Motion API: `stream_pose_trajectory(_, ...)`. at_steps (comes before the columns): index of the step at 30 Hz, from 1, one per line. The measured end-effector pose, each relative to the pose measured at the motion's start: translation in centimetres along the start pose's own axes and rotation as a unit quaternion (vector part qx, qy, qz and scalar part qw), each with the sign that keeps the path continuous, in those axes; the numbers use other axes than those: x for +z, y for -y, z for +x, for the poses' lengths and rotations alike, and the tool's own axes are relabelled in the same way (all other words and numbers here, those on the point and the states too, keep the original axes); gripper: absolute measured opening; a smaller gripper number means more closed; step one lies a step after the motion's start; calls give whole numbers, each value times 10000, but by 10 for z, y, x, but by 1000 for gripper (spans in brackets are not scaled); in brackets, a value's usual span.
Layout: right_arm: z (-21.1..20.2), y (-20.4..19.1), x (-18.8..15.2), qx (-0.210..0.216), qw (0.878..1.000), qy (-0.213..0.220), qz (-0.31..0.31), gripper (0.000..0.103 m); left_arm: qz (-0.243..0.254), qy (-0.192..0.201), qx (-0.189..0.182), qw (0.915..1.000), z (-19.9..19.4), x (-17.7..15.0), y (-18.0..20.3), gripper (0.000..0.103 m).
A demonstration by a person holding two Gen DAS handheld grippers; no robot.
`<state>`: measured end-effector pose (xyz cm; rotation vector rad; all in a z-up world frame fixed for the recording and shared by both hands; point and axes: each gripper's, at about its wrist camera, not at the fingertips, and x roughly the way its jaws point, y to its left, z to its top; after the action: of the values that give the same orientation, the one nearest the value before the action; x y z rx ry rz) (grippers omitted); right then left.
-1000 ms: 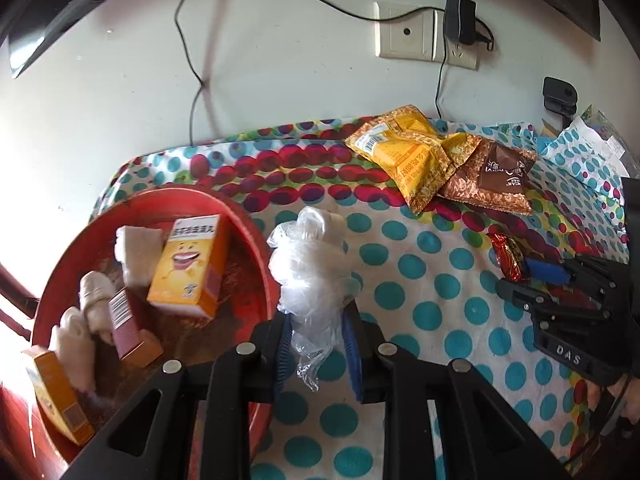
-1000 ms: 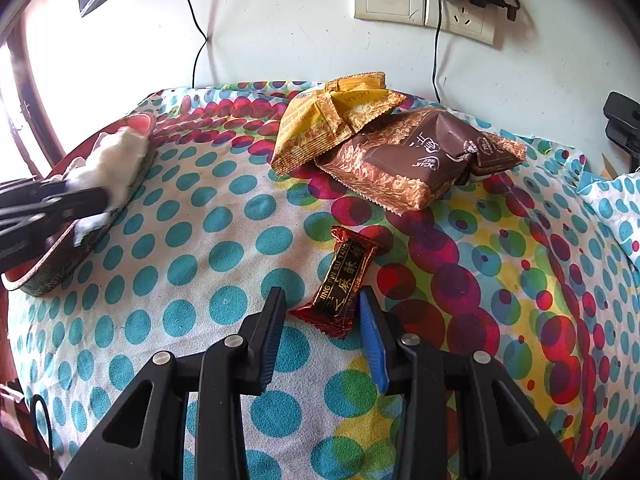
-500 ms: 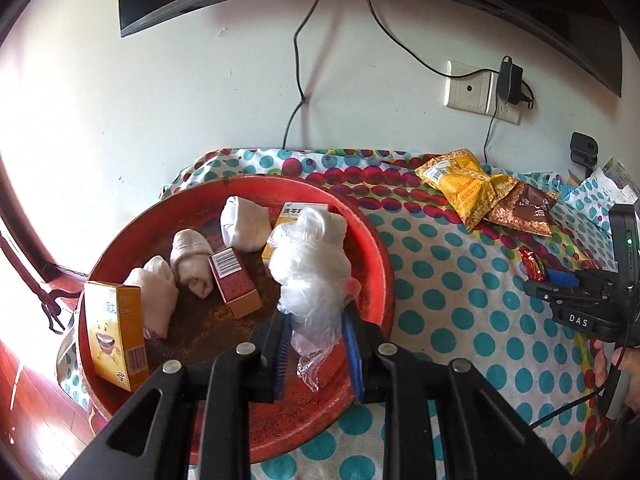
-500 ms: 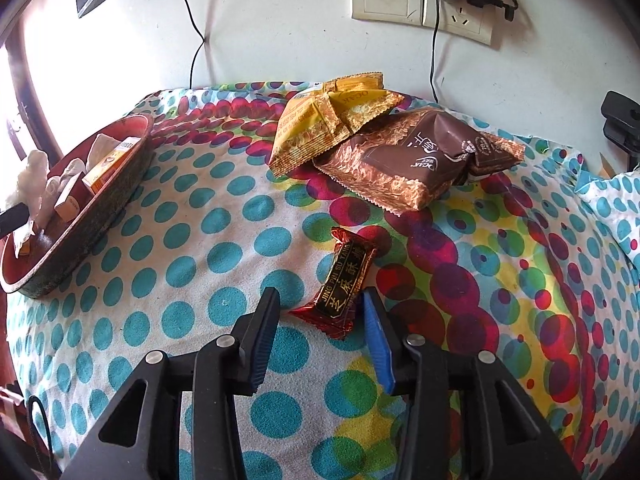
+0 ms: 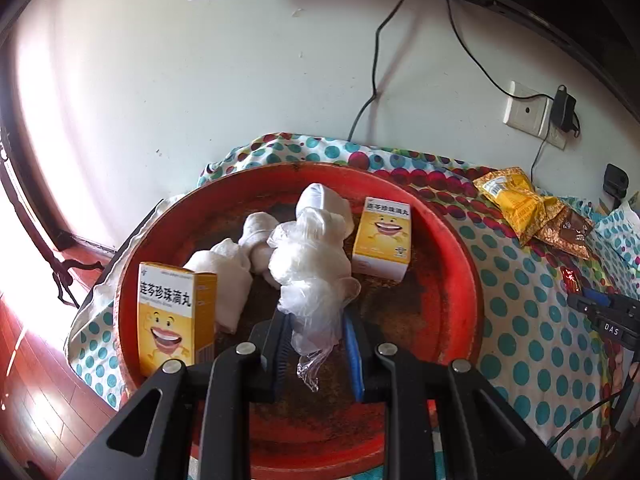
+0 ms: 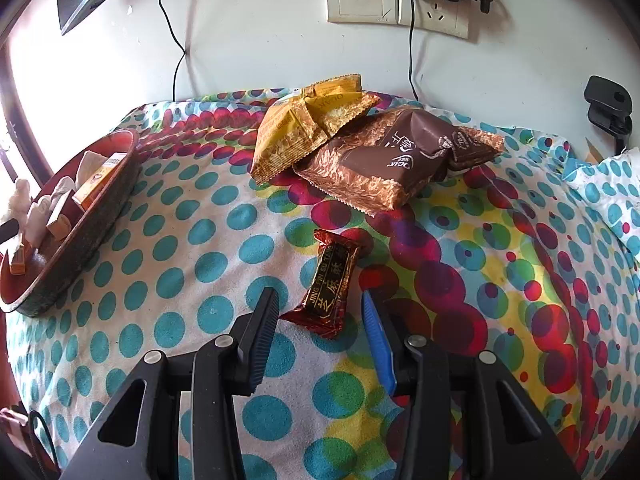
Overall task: Organize objects
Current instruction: 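Carry the plastic bag into the red tray and open the left gripper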
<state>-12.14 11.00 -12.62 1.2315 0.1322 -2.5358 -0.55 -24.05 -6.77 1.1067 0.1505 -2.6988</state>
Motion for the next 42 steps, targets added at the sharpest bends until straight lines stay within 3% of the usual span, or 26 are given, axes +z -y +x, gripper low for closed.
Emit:
stream_pose_trajectory(8, 2, -3, 1, -58, 10000, -26, -24, 41, -313, -136, 7, 9994, 10, -4, -30, 24)
stream_pose_trajectory(15, 2, -7, 2, -51, 9999, -13, -92, 33, -179, -241, 80, 9995, 16, -7, -26, 24)
stream_pose_trajectory(31, -4, -12, 3, -120, 9994, 139, -287, 31, -266, -487, 272, 9981, 30, -11, -31, 27)
stream_pose_trajectory(42, -4, -13, 2, -156, 9993, 133, -313, 30, -459, -427, -1, 9980, 22, -7, -33, 34)
